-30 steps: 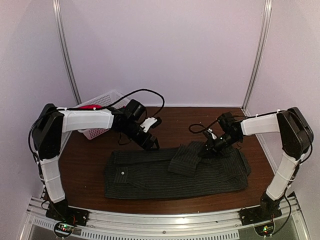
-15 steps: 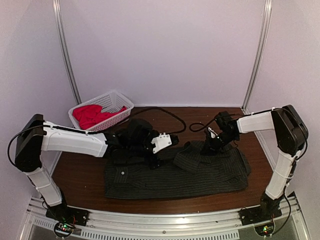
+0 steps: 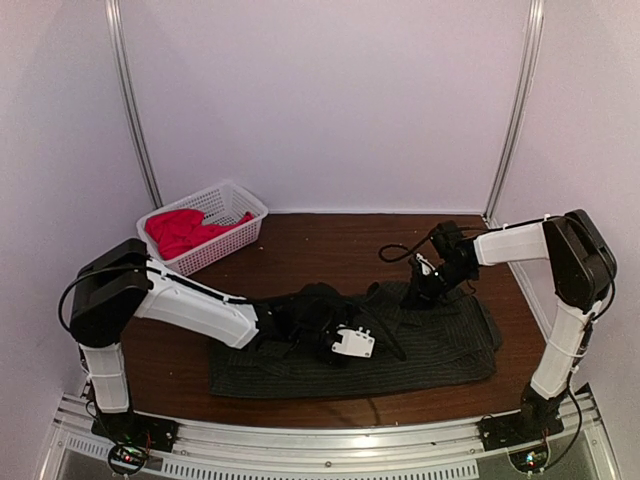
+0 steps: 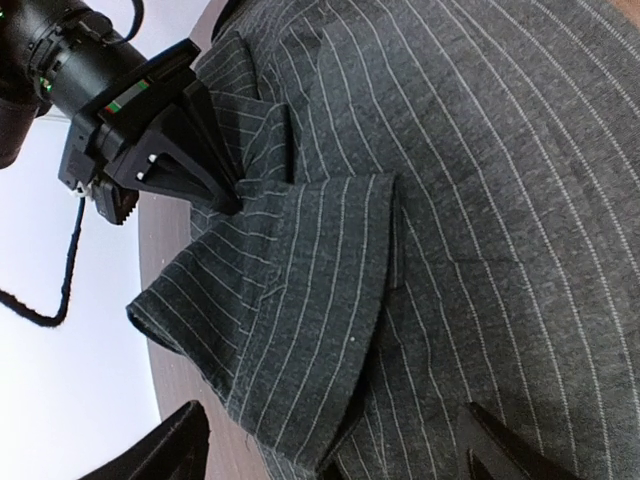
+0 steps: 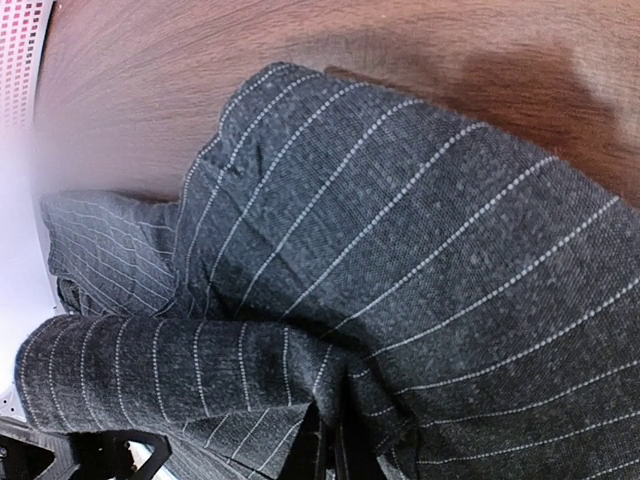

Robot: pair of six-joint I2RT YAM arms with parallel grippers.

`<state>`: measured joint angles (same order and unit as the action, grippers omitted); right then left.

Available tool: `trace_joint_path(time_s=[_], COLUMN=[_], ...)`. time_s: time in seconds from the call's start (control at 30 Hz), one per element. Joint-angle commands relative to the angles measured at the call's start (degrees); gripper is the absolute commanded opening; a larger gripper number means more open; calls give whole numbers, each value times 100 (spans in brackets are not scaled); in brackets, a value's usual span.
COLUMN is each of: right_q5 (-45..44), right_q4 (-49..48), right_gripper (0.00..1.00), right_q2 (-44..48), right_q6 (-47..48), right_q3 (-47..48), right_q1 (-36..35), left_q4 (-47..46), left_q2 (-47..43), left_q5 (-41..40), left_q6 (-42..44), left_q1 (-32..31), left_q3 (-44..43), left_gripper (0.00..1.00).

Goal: Fold and stack the mixed laundry pile
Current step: Fold the rectangle-folded T-shirt at the center of the board.

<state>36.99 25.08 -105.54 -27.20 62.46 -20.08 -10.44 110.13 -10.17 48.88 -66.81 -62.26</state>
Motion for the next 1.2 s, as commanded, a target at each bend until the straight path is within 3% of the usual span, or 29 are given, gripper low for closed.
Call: trace_joint_path(time_s=[0.0, 0.17, 0.33, 0.53, 0.73, 0.87, 0.97, 1.17], right_q5=[-32, 8, 62, 139, 174, 301, 215, 368], right_q4=[3, 57, 96, 169, 305, 709, 783, 368], right_gripper=[5, 5, 5, 6, 10, 29, 39, 60], right_q2=[86, 111, 153, 151, 352, 749, 1398, 2421], right_q6=[-10, 50, 104, 166, 237, 493, 667, 612], right_q3=[118, 77, 33, 70, 163, 414, 442, 438], right_q1=[12, 12, 14, 12, 28, 85, 190, 620], left_q4=[-483, -628, -814, -786, -69, 844, 1701, 2904], left_q2=[354, 781, 1056, 1096, 756, 293, -172, -878], left_q5=[-389, -602, -798, -793, -465, -155, 36, 813], left_q6=[626, 780, 822, 829, 458, -85, -607, -1692], left_q1=[-12, -18, -23, -25, -45, -34, -20, -33], left_q3=[-417, -792, -1087, -1316, -1468, -1510, -1584, -1972], left_gripper=[86, 81, 70, 43, 0, 0, 0, 0])
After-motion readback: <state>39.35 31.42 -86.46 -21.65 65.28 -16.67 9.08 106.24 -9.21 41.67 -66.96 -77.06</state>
